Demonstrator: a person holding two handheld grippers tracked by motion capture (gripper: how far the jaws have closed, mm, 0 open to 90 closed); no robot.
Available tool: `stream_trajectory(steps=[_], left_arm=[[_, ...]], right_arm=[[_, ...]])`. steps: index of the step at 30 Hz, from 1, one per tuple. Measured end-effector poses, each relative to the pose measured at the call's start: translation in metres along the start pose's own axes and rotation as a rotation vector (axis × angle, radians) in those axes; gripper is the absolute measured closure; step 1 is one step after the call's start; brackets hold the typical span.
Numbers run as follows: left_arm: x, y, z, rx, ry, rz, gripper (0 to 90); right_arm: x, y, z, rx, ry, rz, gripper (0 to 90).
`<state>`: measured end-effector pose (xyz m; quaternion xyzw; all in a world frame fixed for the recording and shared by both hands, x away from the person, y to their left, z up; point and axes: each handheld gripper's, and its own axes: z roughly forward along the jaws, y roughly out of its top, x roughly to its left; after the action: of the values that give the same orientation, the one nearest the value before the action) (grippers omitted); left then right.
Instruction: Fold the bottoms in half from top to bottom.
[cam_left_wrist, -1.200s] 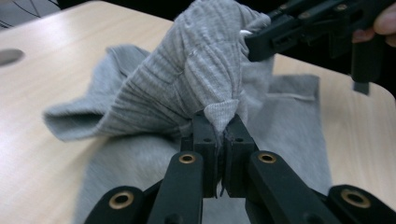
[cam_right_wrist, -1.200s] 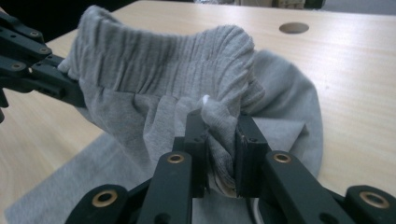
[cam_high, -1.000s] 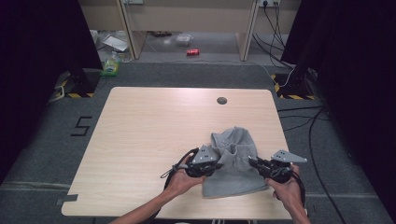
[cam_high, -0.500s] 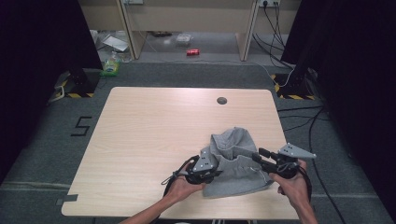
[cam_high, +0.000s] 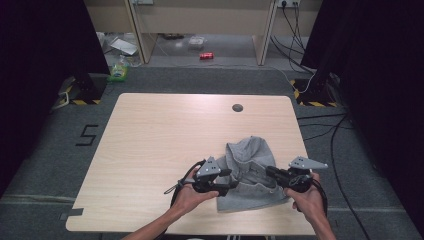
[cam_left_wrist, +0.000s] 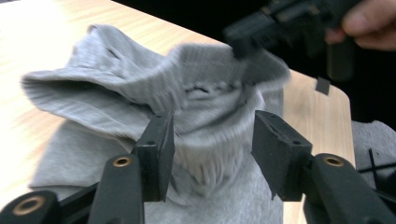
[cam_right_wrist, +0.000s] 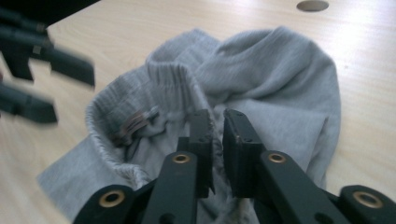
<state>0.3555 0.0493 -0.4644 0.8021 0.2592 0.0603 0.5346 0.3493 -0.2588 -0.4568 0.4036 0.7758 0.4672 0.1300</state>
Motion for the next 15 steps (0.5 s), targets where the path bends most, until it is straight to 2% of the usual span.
stream_trajectory(steps=[7, 9, 11, 15], left_arm=[[0.016, -0.007, 0.010, 0.043, 0.083, -0.063, 44.5], [0.018, -0.009, 0.014, 0.042, 0.088, -0.081, 43.4], [0.017, -0.009, 0.017, 0.052, 0.084, -0.082, 42.8], [0.013, -0.009, 0.020, 0.063, 0.084, -0.074, 41.4]], right_arm=[[0.013, -0.019, -0.007, 0.054, 0.011, -0.024, 84.5], [0.015, -0.023, -0.007, 0.064, 0.016, -0.025, 84.4], [0.016, -0.023, -0.007, 0.070, 0.014, -0.033, 83.6], [0.016, -0.008, -0.007, 0.039, 0.002, -0.028, 70.8]])
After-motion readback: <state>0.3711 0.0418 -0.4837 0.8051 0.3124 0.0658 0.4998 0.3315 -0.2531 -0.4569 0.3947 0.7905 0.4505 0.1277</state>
